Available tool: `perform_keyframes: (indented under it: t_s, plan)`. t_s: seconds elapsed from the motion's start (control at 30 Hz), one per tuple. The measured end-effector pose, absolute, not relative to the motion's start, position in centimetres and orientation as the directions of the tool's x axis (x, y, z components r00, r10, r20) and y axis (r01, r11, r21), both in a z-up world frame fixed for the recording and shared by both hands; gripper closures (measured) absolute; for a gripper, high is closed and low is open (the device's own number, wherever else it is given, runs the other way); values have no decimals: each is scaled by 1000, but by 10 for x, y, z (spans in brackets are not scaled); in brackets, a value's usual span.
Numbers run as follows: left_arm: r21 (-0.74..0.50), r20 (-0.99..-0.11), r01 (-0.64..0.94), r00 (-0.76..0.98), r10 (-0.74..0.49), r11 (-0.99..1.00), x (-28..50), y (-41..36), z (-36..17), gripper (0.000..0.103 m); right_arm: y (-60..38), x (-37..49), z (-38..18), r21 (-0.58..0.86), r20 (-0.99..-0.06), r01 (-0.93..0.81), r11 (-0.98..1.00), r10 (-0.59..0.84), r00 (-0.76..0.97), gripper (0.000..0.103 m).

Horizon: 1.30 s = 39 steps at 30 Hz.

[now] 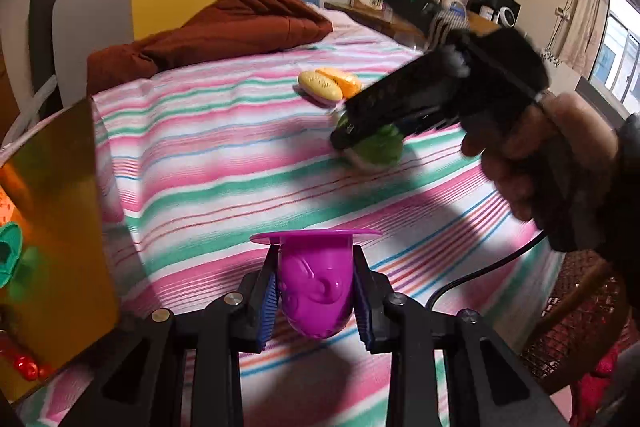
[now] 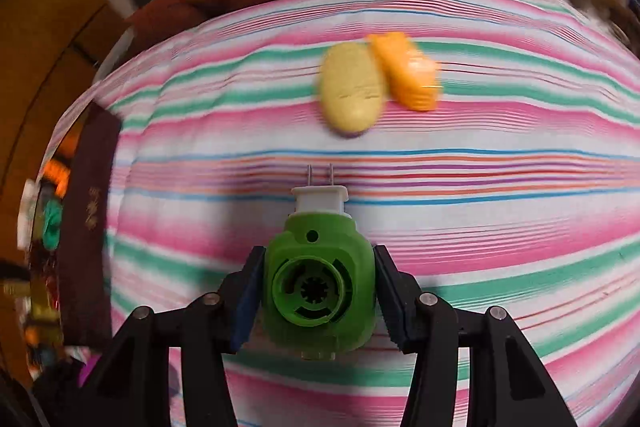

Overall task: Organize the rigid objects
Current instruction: 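Carry the magenta cup toward the gold tray with the left gripper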

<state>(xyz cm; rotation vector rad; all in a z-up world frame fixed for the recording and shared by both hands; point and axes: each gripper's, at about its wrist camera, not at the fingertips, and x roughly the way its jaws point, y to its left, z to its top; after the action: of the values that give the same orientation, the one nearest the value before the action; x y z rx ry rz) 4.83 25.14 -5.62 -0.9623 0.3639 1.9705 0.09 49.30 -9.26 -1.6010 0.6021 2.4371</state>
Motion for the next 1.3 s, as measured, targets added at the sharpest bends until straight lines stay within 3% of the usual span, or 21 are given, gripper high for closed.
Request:
perform_keyframes:
  t_s: [0.3, 0.77, 1.3]
  plan:
    - [-111, -690, -771, -394, 607, -627, 46, 225, -16, 71, 467, -4, -96, 111, -908, -241, -964, 0, -420, 50]
    - [-47, -695, -595, -557, 454, -803, 10, 158, 3, 71, 466, -8, -100, 97, -906, -213, -972, 3, -423, 46]
    - [-200, -727, -463, -521, 448, -863, -16, 84, -14, 71, 458, -9, -99, 40, -901, -174, -984, 40, -431, 48]
